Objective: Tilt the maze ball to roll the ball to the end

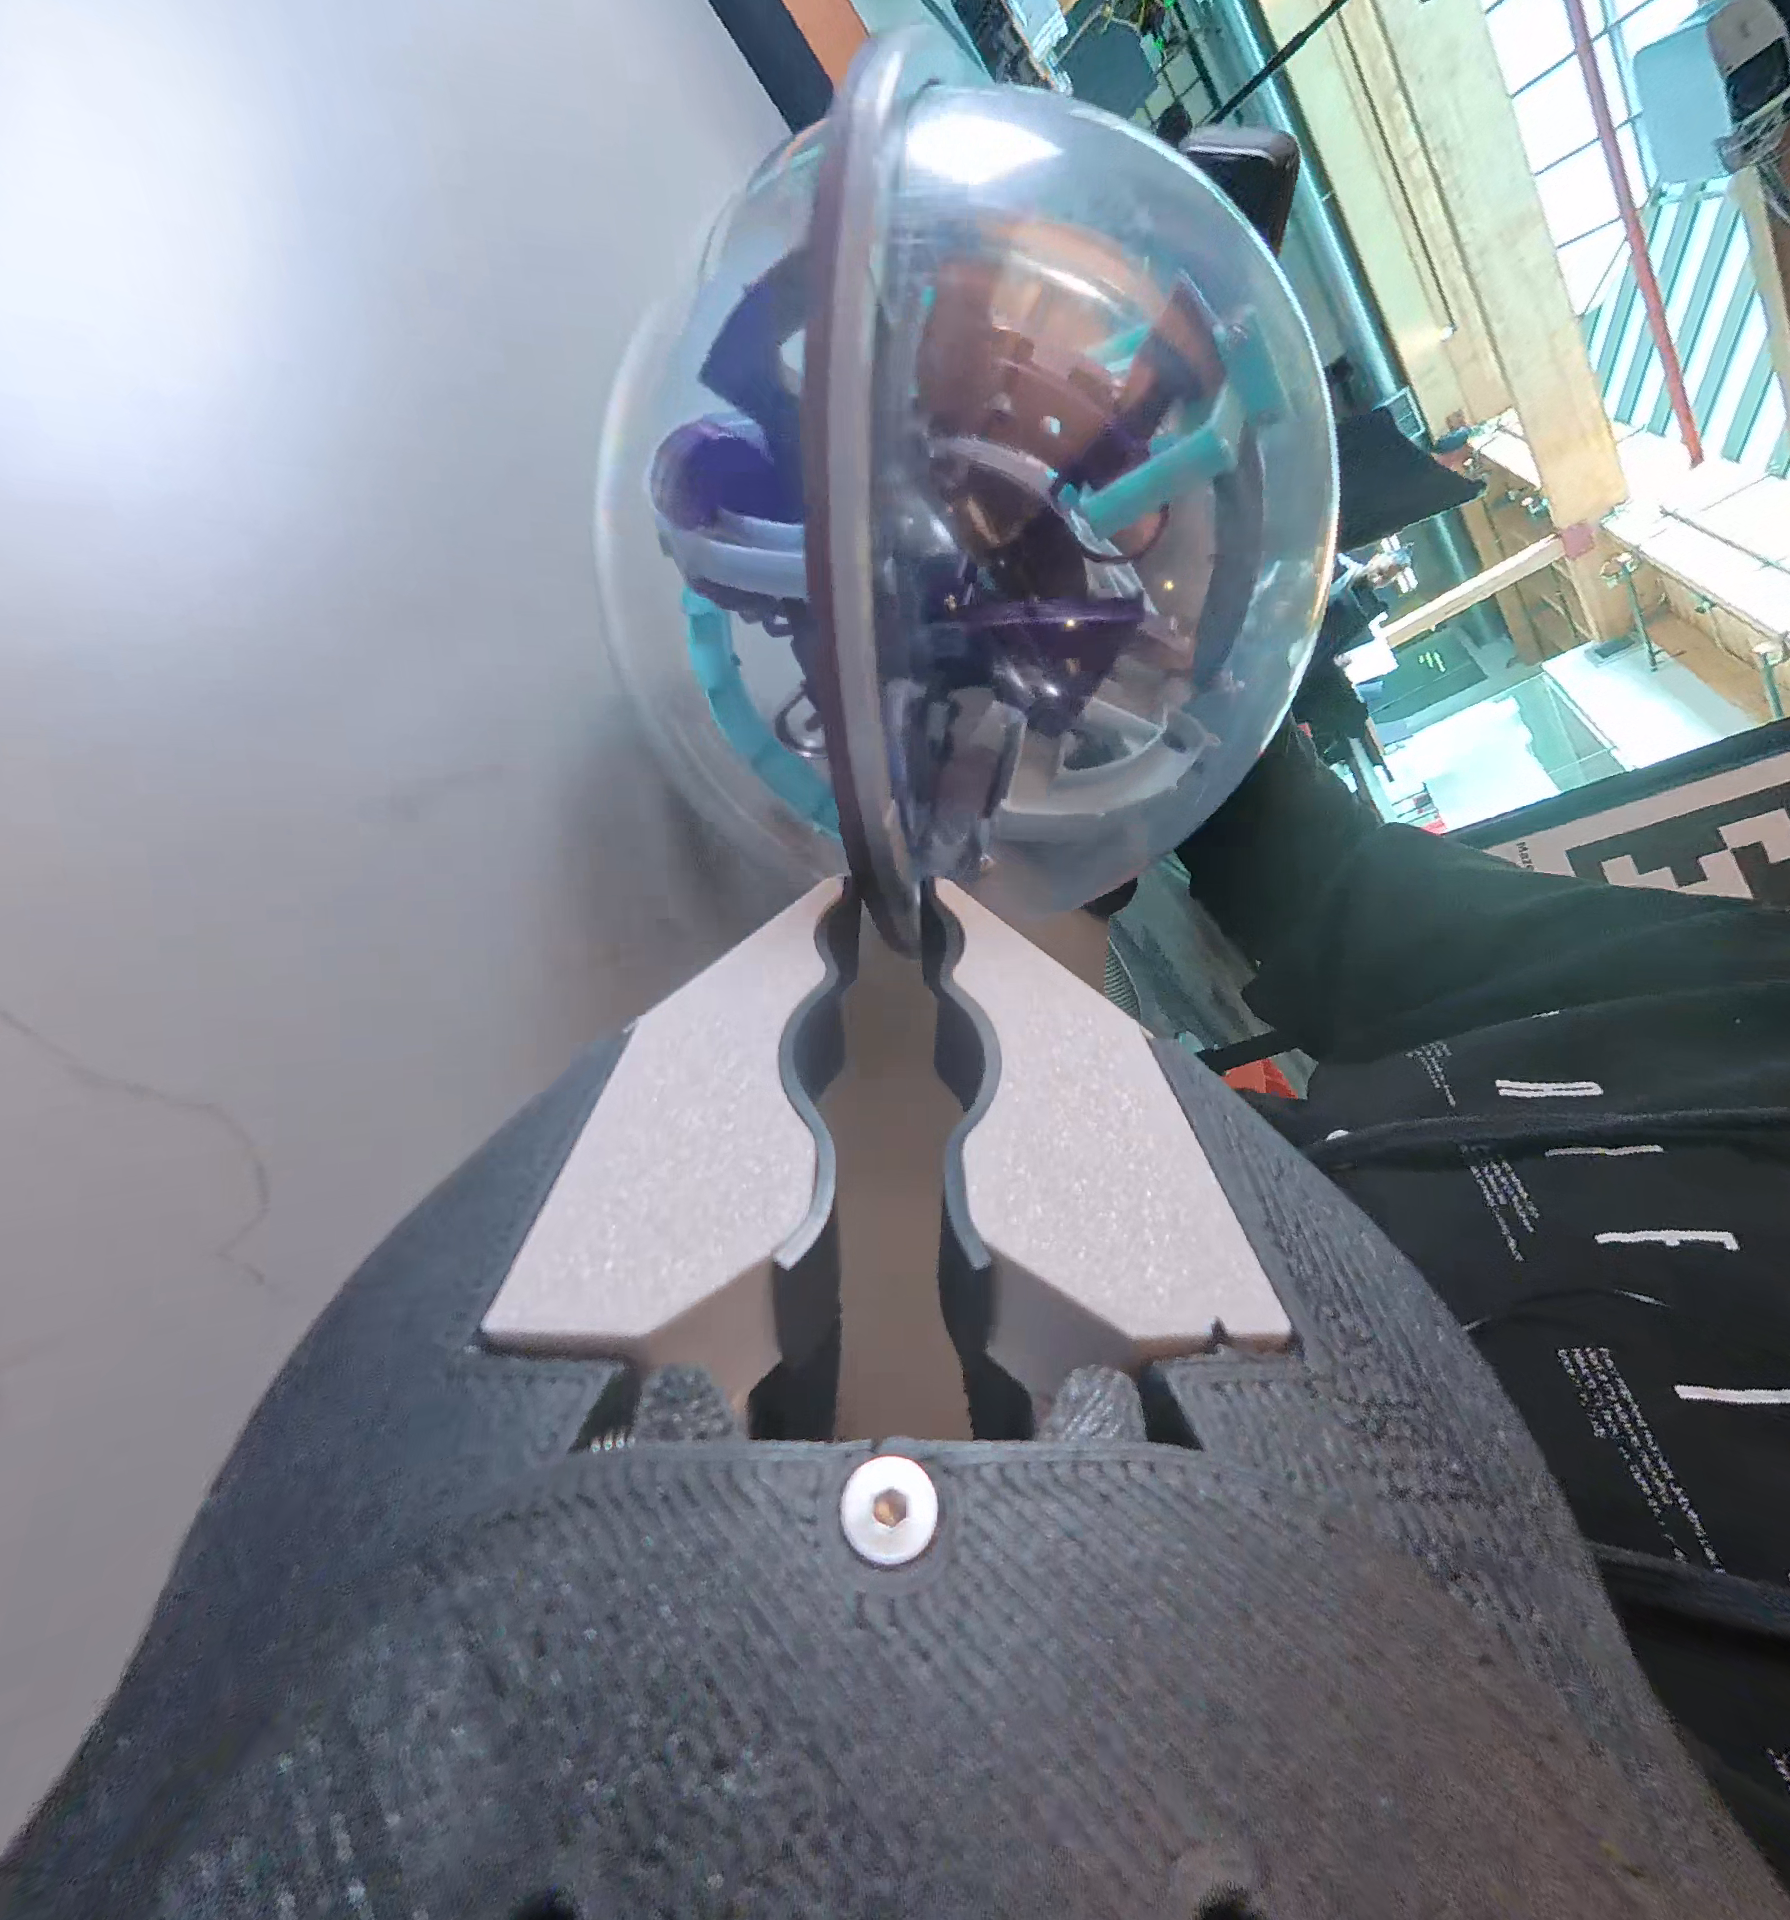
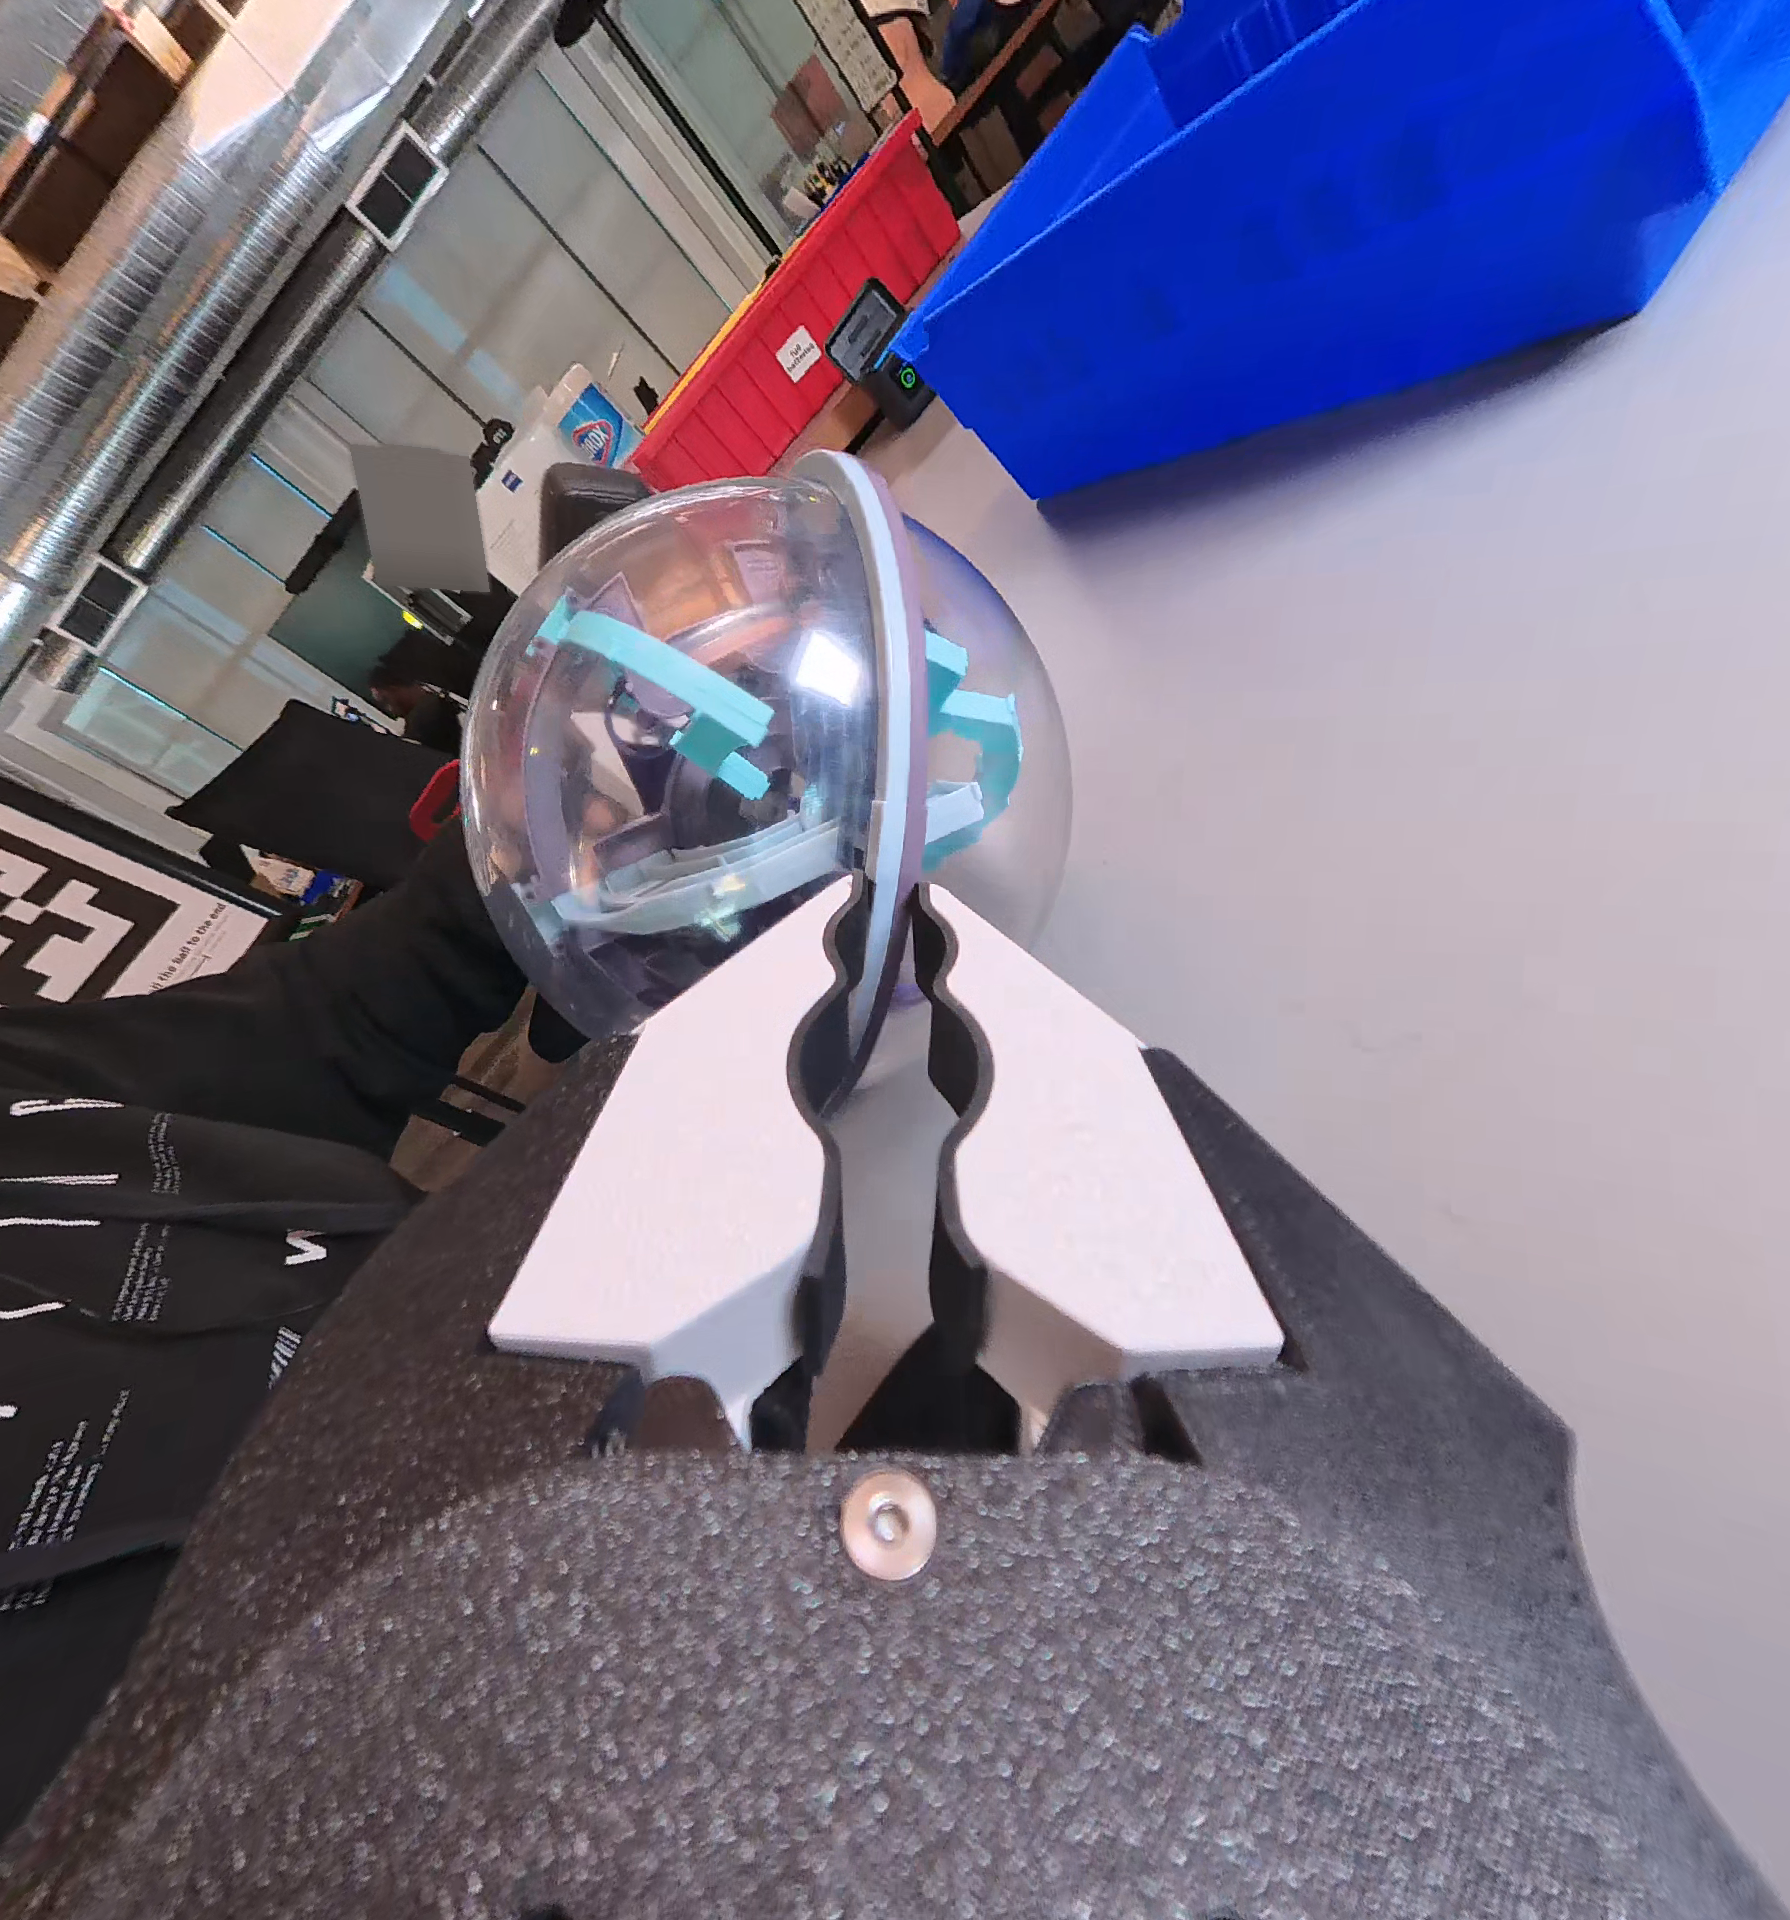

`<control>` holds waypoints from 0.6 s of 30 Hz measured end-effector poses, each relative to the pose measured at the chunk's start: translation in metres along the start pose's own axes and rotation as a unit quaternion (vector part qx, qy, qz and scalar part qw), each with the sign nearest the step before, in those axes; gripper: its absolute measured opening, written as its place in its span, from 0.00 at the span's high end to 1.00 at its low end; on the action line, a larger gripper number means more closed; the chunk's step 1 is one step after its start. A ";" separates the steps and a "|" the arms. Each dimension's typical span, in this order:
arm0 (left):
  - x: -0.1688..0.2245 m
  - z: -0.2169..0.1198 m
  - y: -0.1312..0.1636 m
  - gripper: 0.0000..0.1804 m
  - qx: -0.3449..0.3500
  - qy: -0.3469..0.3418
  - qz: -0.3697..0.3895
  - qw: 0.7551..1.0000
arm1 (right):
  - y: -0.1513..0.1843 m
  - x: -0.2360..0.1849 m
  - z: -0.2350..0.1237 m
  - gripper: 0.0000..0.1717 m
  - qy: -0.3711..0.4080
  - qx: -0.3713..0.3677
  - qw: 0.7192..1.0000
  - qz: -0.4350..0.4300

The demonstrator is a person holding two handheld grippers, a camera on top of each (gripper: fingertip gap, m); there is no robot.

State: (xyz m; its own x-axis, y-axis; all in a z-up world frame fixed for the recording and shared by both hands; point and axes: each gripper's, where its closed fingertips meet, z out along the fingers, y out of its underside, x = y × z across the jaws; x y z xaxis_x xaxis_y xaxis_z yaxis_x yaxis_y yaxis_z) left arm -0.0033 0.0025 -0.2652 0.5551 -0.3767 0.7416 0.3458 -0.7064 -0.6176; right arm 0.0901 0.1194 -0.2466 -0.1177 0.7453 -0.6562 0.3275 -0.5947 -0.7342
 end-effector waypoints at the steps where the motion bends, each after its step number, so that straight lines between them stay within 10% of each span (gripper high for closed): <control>1: 0.001 0.000 0.001 0.93 -0.004 -0.001 0.009 1.000 | 0.000 0.000 0.000 0.97 -0.004 0.000 1.000 0.004; 9: 0.011 0.000 -0.029 0.39 0.030 -0.082 0.228 0.970 | -0.004 0.003 0.001 0.97 -0.016 -0.005 1.000 0.017; 18: 0.031 0.046 -0.062 0.27 -0.027 -0.137 0.498 0.856 | -0.004 0.009 0.008 0.97 0.000 -0.021 0.999 0.028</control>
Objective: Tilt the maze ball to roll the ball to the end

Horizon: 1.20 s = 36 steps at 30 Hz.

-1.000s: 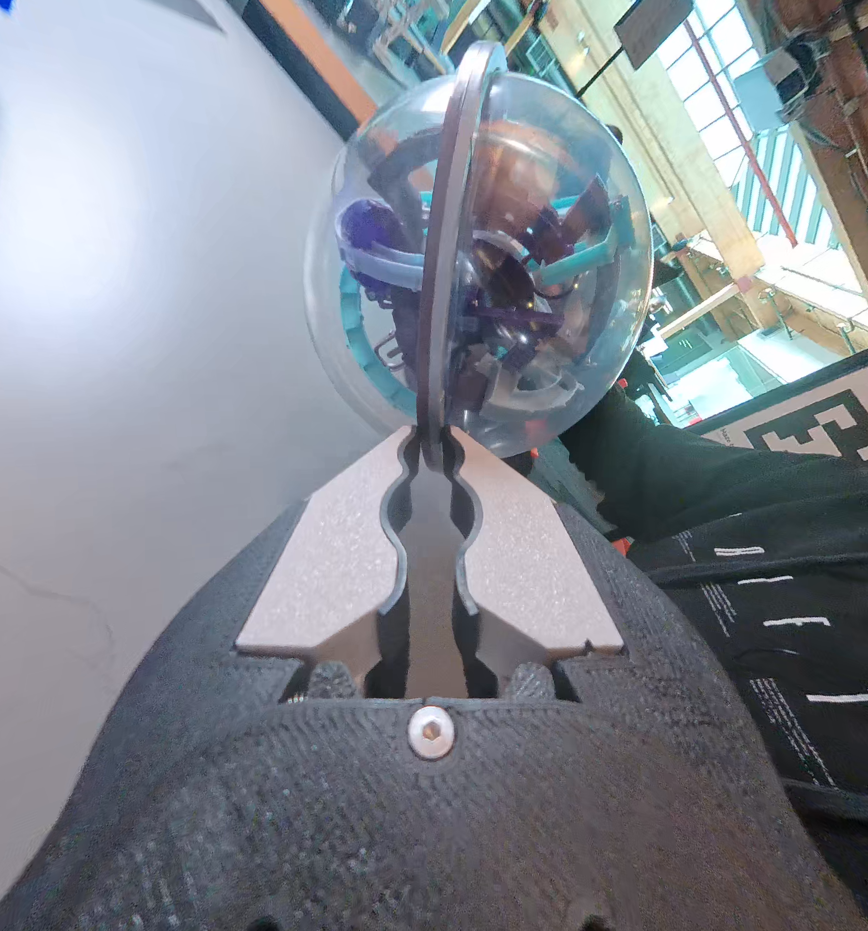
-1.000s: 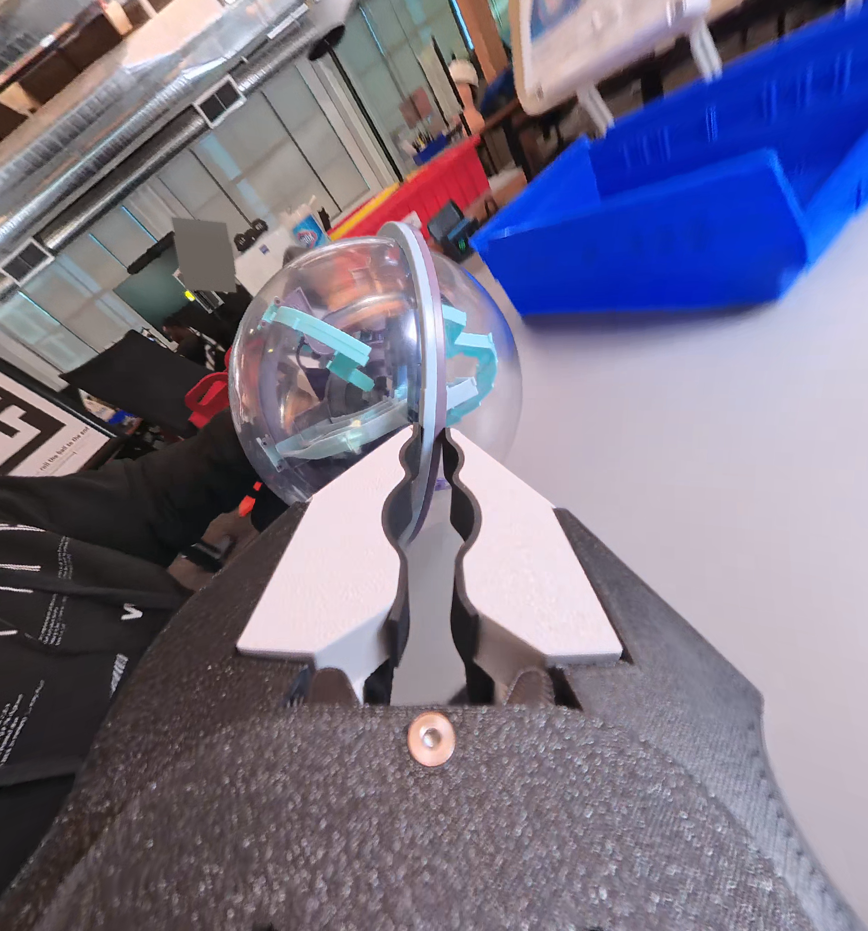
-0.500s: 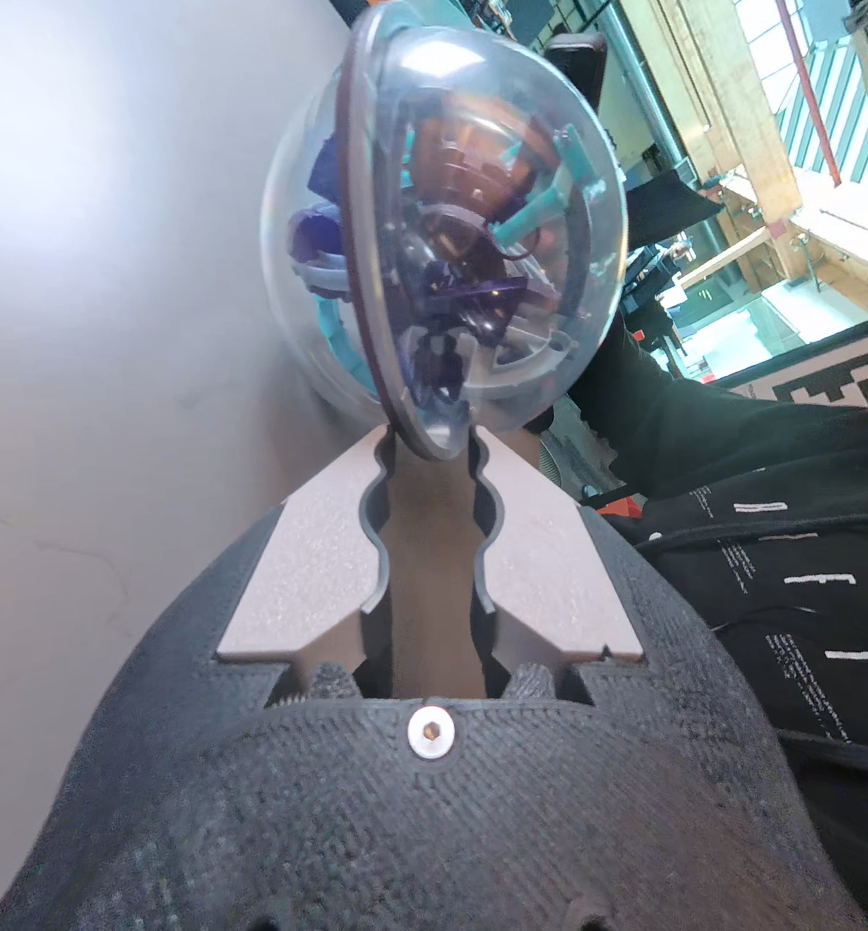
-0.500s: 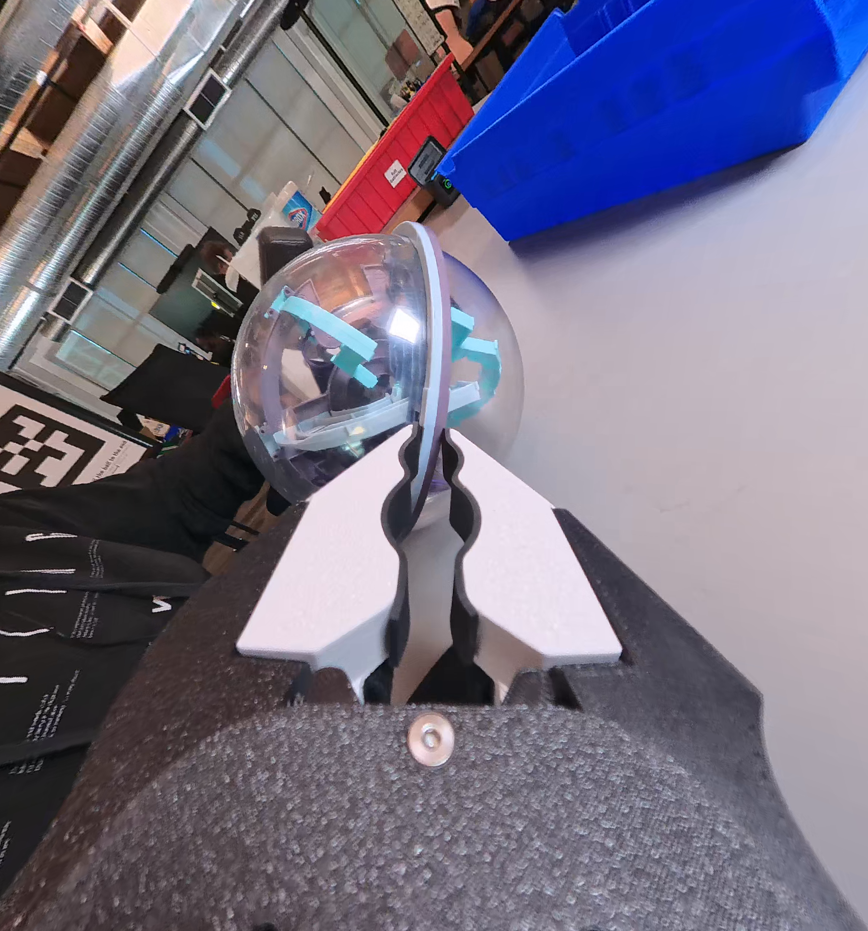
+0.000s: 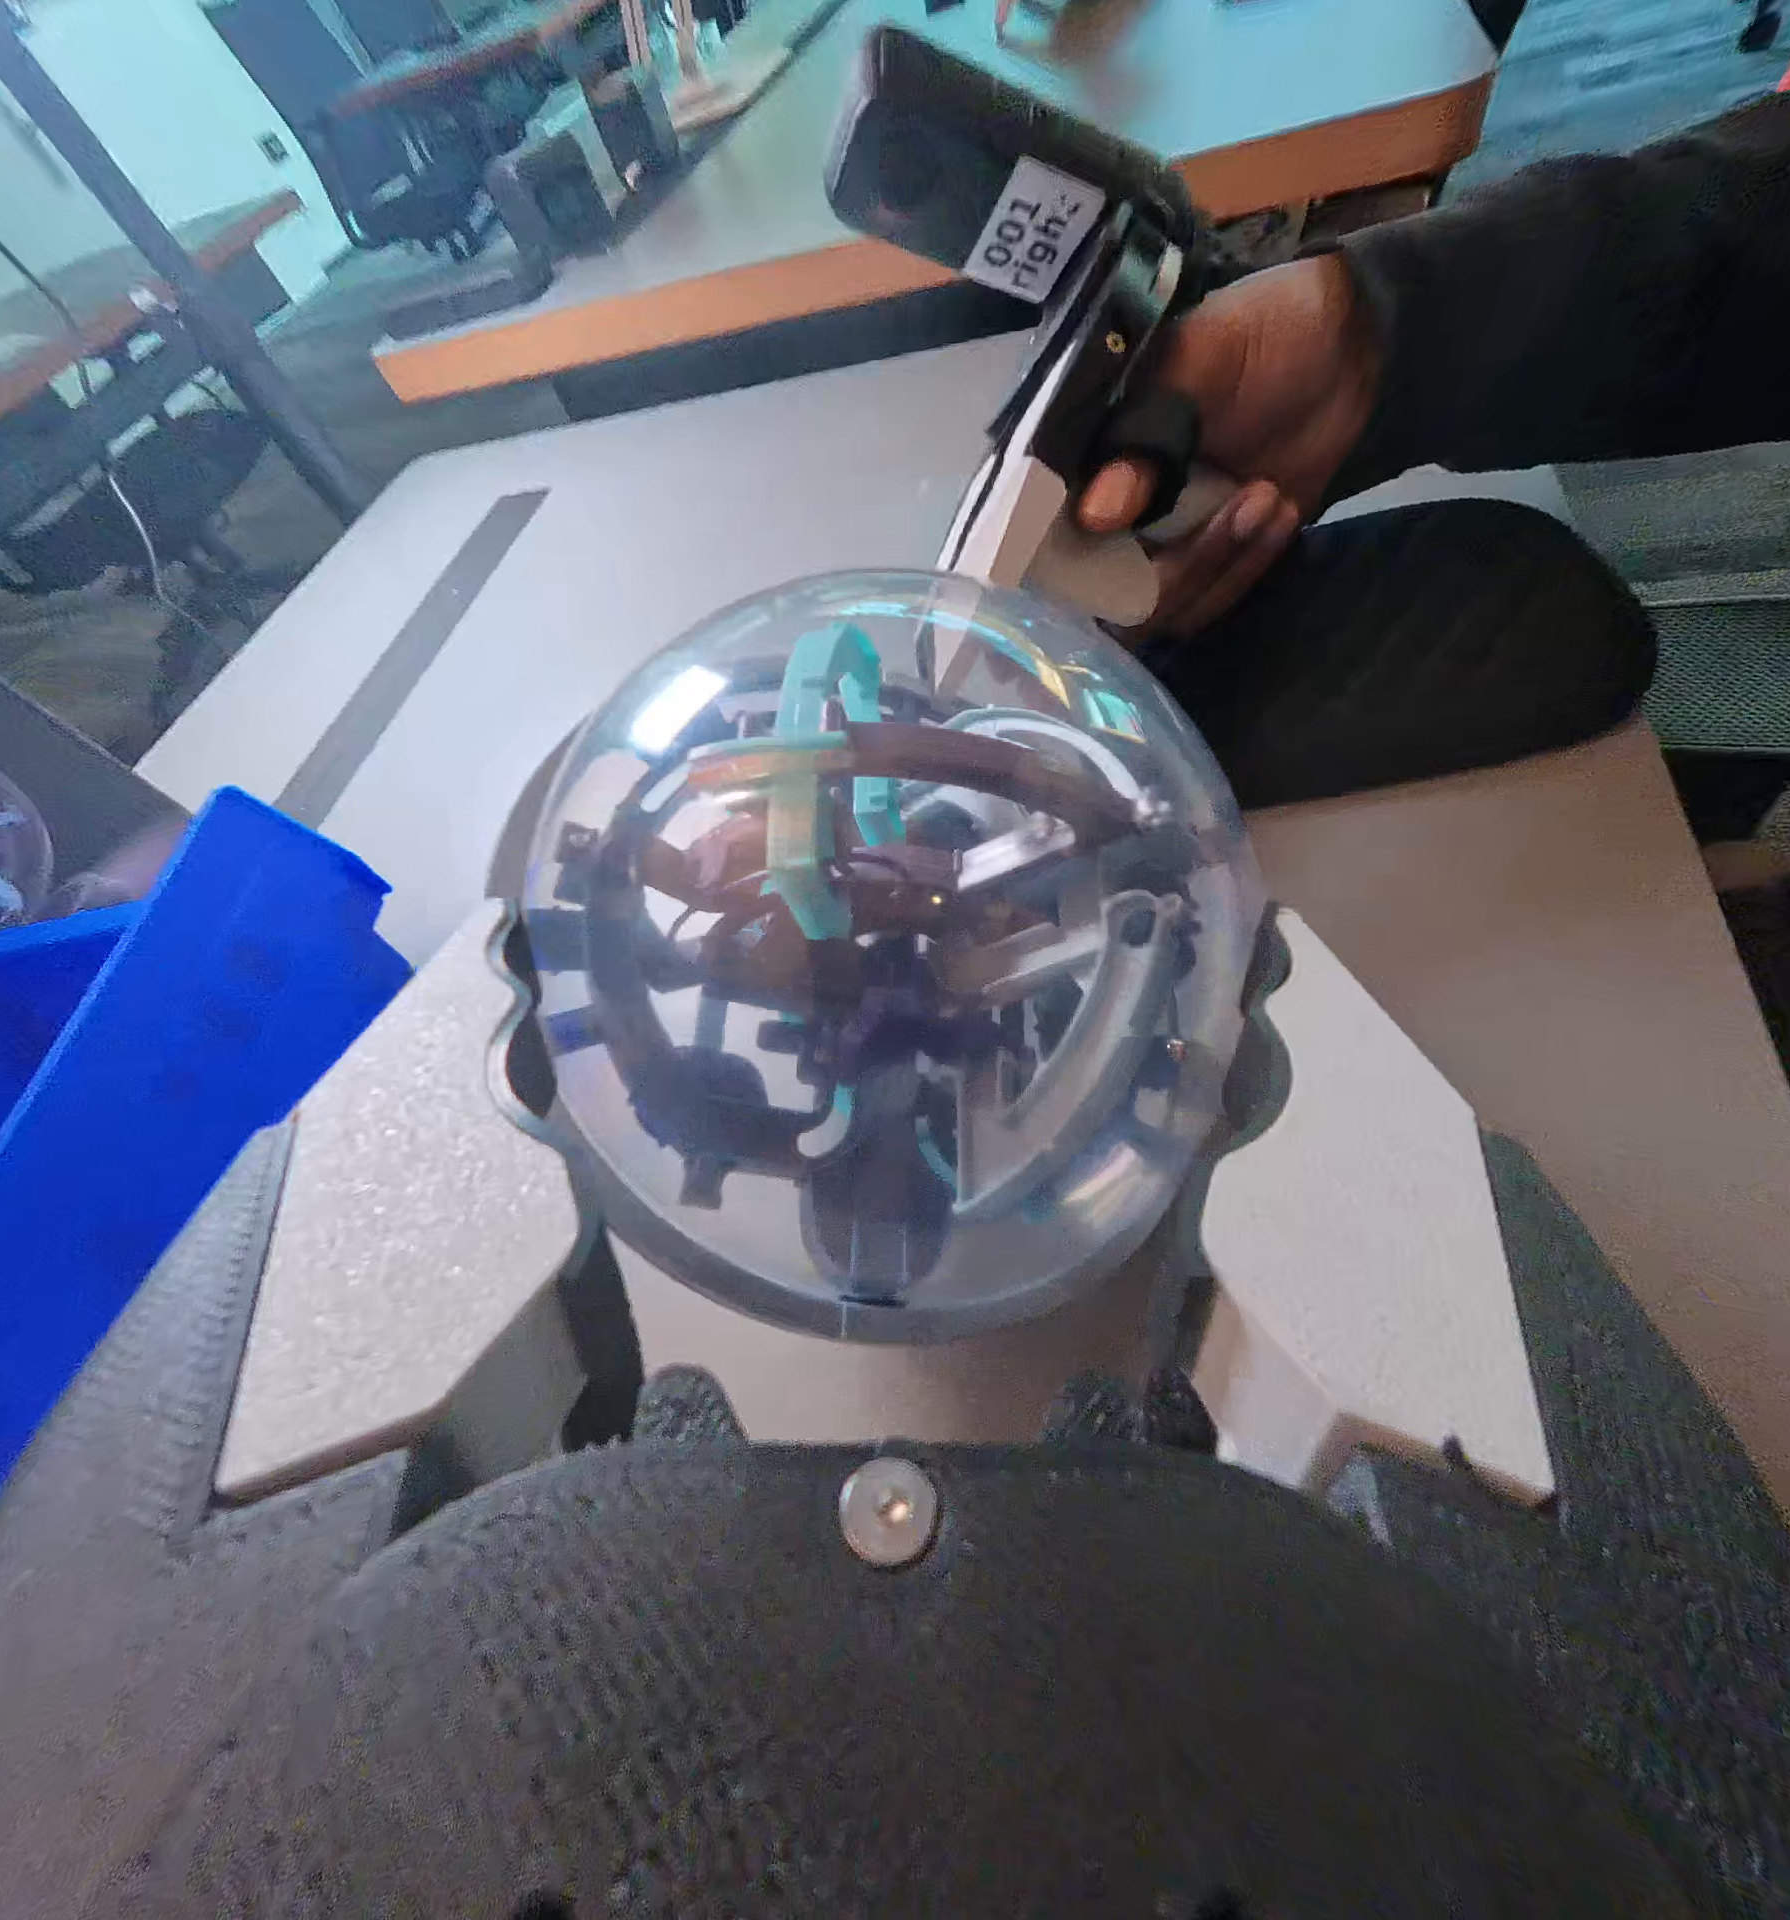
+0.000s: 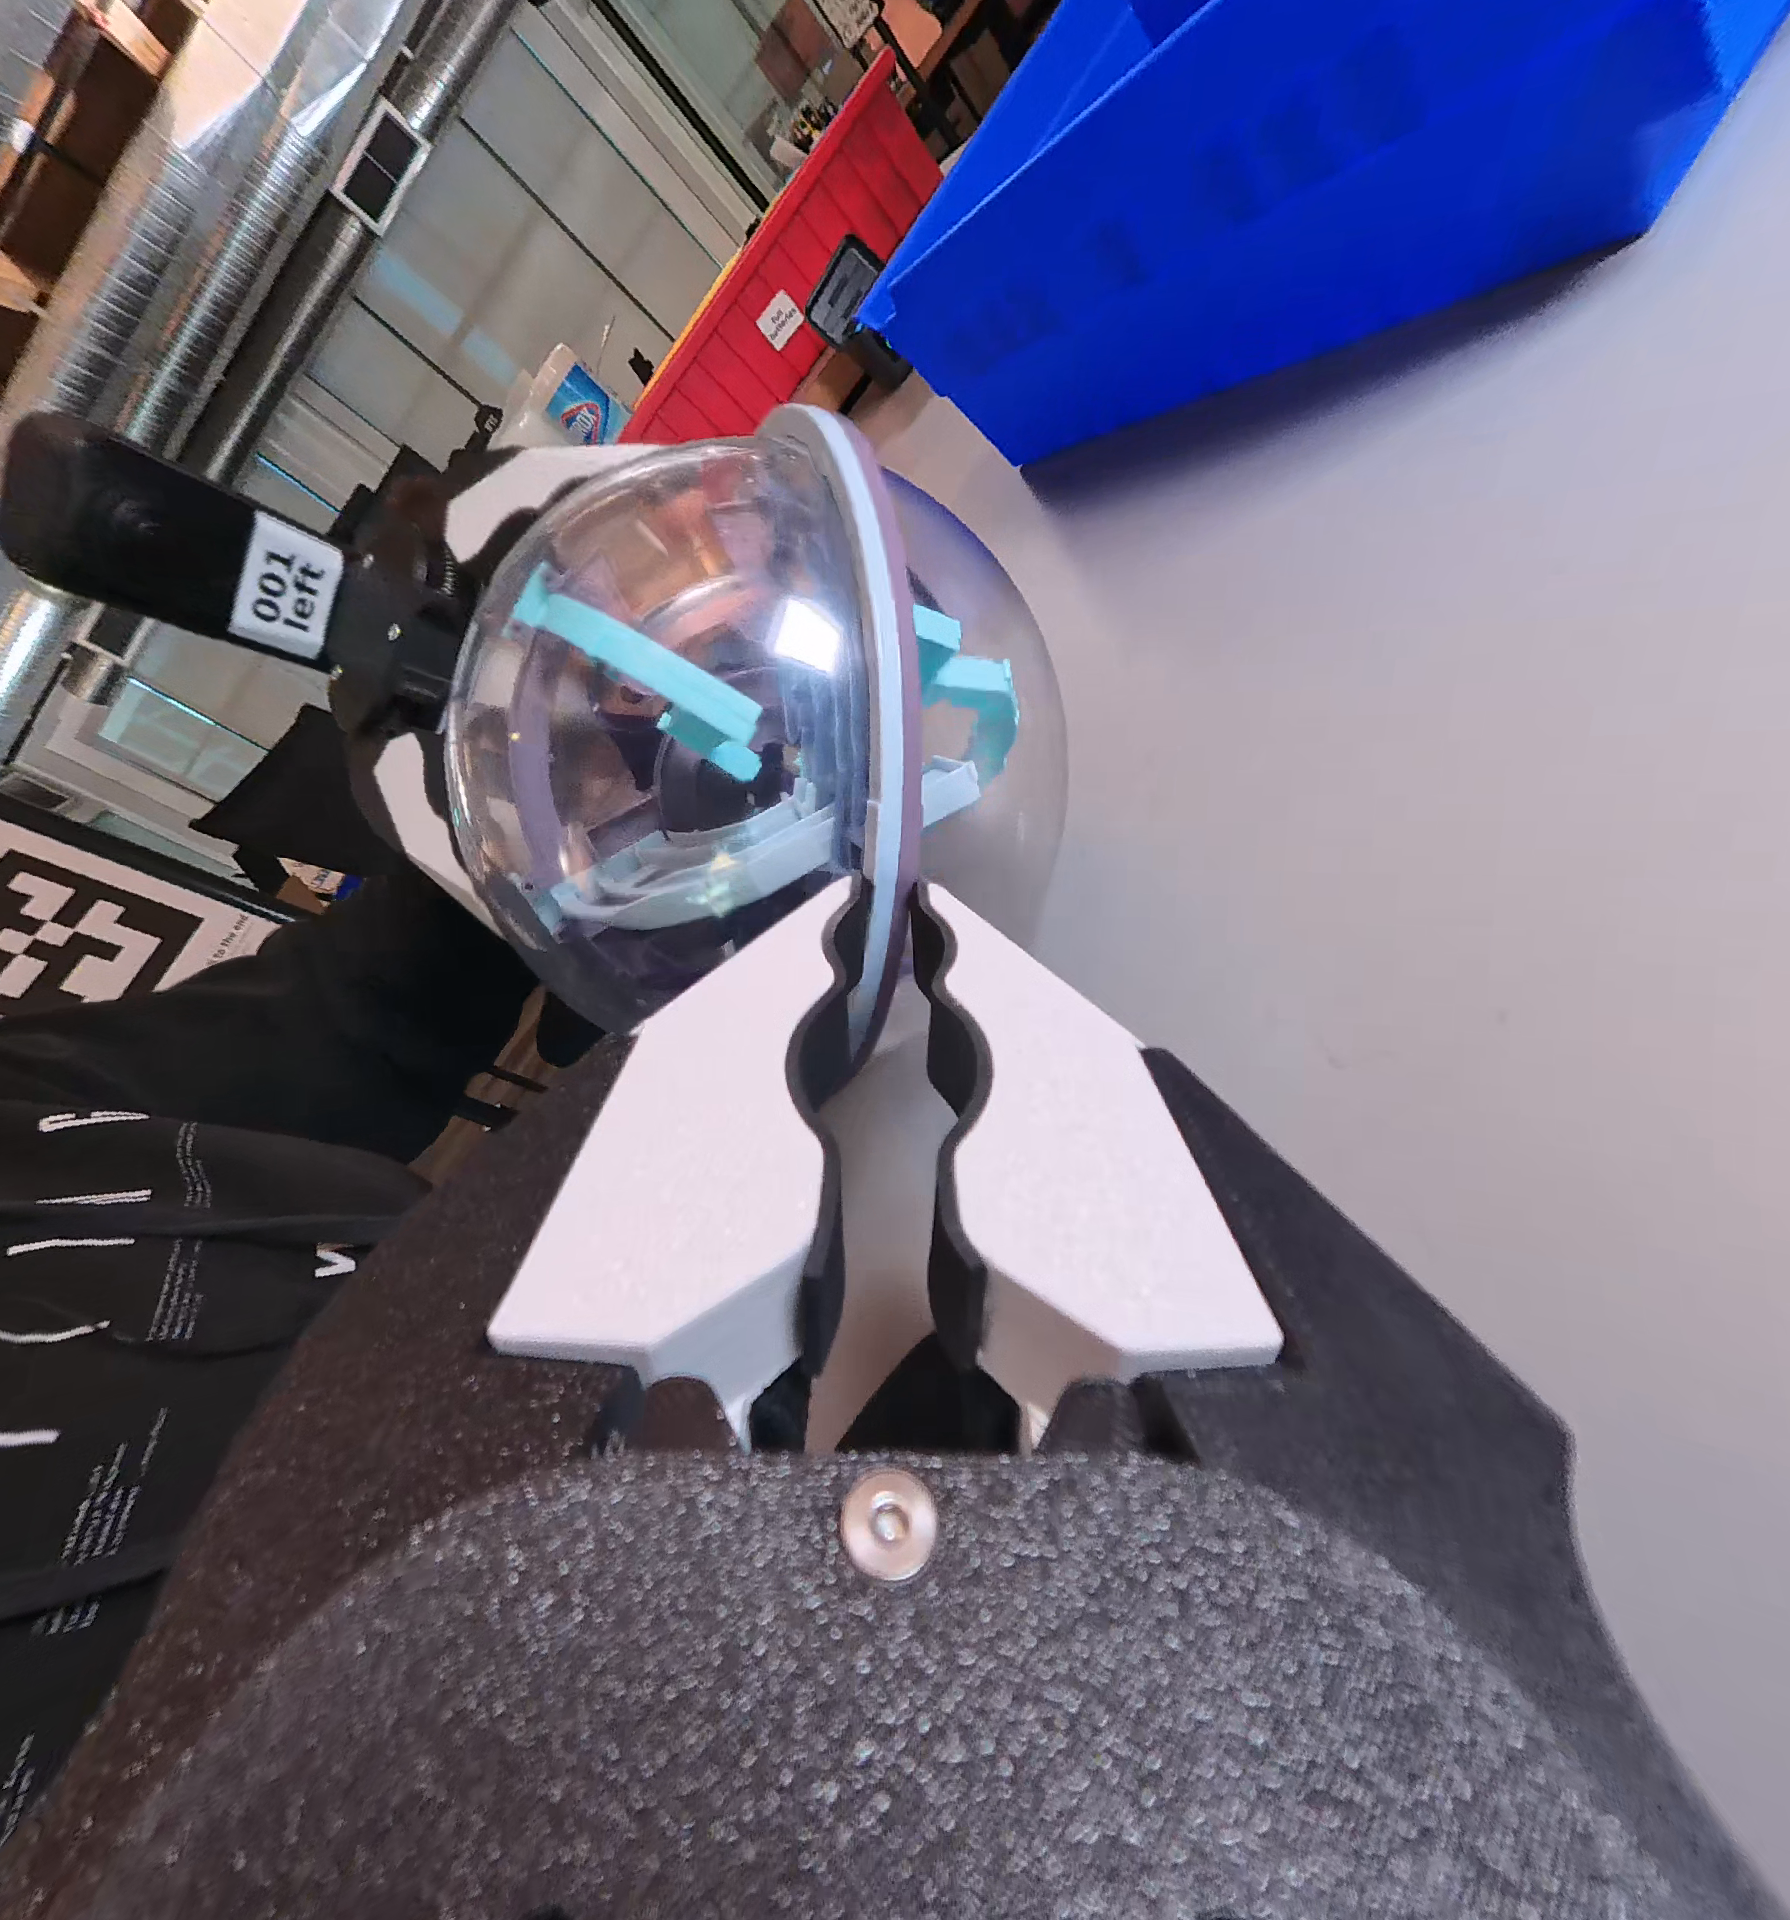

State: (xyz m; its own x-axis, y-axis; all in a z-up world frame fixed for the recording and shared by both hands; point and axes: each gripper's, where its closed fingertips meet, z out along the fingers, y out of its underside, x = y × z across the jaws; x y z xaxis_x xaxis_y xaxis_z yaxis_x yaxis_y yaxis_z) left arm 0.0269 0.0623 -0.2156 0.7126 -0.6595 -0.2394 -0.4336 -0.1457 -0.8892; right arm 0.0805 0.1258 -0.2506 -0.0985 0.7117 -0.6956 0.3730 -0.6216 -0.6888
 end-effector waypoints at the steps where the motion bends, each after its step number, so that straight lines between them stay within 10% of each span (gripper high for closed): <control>1: -0.002 0.003 0.000 0.26 -0.005 0.004 -0.004 1.000 | 0.000 0.002 0.000 0.97 0.003 0.000 1.000 0.001; 12: -0.022 0.006 0.005 0.26 -0.047 0.050 -0.106 0.992 | -0.012 0.006 0.001 0.93 0.021 0.017 0.998 -0.064; 27: -0.038 0.010 0.012 0.28 -0.045 0.127 -0.293 0.947 | 0.004 -0.035 0.027 0.29 0.093 -0.029 0.872 -0.481; 36: -0.044 0.010 0.013 0.28 -0.033 0.146 -0.360 0.921 | -0.001 -0.023 0.031 0.34 0.105 -0.019 0.879 -0.465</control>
State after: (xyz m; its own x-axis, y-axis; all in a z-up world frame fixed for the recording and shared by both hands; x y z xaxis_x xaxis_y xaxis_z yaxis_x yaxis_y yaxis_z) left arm -0.0048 0.0971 -0.2206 0.6532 -0.5436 0.5271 0.0543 -0.6607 -0.7487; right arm 0.0538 0.0999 -0.2404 -0.2064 0.9534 0.2202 0.2518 0.2692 -0.9296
